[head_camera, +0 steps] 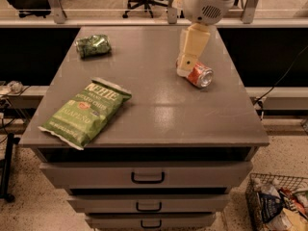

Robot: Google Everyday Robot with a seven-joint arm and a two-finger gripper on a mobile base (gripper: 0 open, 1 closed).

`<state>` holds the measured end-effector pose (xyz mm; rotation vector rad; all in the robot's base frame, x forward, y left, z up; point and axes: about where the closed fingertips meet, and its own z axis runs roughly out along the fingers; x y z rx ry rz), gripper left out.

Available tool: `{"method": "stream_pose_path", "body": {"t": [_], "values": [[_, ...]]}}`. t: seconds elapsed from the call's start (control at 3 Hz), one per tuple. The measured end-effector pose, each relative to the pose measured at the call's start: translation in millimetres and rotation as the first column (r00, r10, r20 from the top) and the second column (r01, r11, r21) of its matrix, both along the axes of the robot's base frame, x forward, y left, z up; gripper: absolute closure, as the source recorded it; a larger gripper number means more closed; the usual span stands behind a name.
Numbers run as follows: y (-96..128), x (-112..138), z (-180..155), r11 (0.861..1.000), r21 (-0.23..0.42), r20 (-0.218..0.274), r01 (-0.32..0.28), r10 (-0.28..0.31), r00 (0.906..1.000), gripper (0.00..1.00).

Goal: Place green can upright

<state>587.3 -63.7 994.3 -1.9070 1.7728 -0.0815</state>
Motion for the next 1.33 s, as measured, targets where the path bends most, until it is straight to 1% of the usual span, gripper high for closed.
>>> {"method": "stream_pose_path", "body": {"t": [0.33, 0.67, 1.0, 1.33], "values": [[2.2, 1.8, 0.2, 1.000, 0.007, 0.005, -0.002, 0.002, 1.0000, 0.00], [21.4, 27.4, -2.7, 0.999, 0.041, 0.030, -0.004, 0.003, 0.9996, 0.00], [54.1, 76.6, -7.9, 0.995, 0.098, 0.070, 0.016, -0.023, 0.9973, 0.00], [86.6, 117.3, -15.6, 0.986, 0.165, 0.085, 0.039, -0.053, 0.9949, 0.00]]}}
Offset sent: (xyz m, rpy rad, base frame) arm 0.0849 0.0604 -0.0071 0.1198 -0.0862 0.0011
